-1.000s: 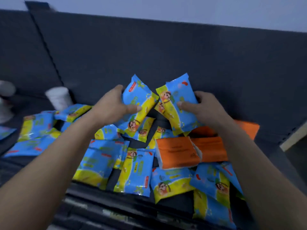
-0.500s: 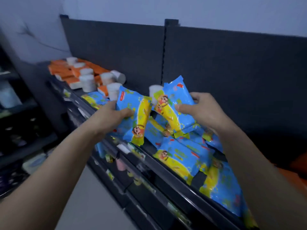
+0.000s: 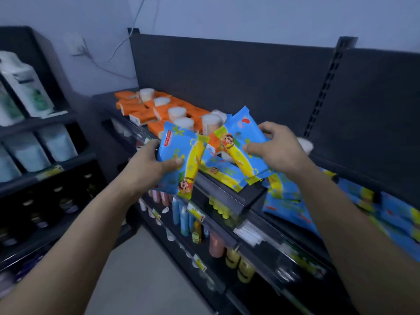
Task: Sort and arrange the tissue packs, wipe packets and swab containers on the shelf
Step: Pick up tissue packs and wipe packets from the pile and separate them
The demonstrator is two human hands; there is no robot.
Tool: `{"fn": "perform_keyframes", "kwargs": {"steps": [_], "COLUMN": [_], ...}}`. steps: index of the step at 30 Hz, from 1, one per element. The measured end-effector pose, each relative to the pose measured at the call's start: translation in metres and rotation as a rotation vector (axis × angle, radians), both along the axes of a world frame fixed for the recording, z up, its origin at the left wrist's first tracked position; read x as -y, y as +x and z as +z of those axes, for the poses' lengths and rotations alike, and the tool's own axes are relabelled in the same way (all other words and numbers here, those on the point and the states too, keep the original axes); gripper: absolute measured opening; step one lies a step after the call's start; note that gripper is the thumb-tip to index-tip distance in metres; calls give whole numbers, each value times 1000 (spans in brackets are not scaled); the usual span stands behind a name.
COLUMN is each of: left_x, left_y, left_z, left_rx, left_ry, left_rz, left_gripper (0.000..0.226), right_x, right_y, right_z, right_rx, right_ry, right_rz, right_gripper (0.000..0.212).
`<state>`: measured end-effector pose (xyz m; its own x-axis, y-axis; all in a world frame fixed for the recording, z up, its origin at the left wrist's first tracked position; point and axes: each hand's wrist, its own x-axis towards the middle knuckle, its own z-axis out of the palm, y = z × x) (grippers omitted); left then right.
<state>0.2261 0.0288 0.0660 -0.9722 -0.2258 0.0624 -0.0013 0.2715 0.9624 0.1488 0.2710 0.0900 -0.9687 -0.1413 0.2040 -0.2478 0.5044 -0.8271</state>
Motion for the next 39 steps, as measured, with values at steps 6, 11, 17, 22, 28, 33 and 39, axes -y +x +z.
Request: {"fn": "perform_keyframes", "kwargs": {"steps": [6, 11, 17, 22, 28, 33, 39], "left_x": [45, 68, 77, 76, 63, 61, 61], "left_y": [-54, -125, -226, -300, -370, -422, -473], "left_z": [1, 10, 30, 36, 34, 27, 28], "left_rx": [-57, -90, -146, -173, -200, -215, -207], "left_ry": [-102, -172, -321, -354, -357, -409, -450], "left_rz": [-47, -97, -199, -294, -475, -668, -852], "left_gripper": [26, 28, 28, 23, 27, 32, 29], "right_x": [54, 77, 83, 71, 51, 48, 55], "right_y": [-51, -113, -194, -236, -264, -285, -310], "right_z": [0, 3, 8, 9, 2, -14, -33], "right_rx": [-24, -80, -98, -73, 32, 172, 416], "right_ry": [37, 15, 11, 64, 256, 464, 645], "right_rz": [-24, -82, -171, -249, -346, -435, -513], "right_gripper": [22, 23, 25, 26, 30, 36, 37]}}
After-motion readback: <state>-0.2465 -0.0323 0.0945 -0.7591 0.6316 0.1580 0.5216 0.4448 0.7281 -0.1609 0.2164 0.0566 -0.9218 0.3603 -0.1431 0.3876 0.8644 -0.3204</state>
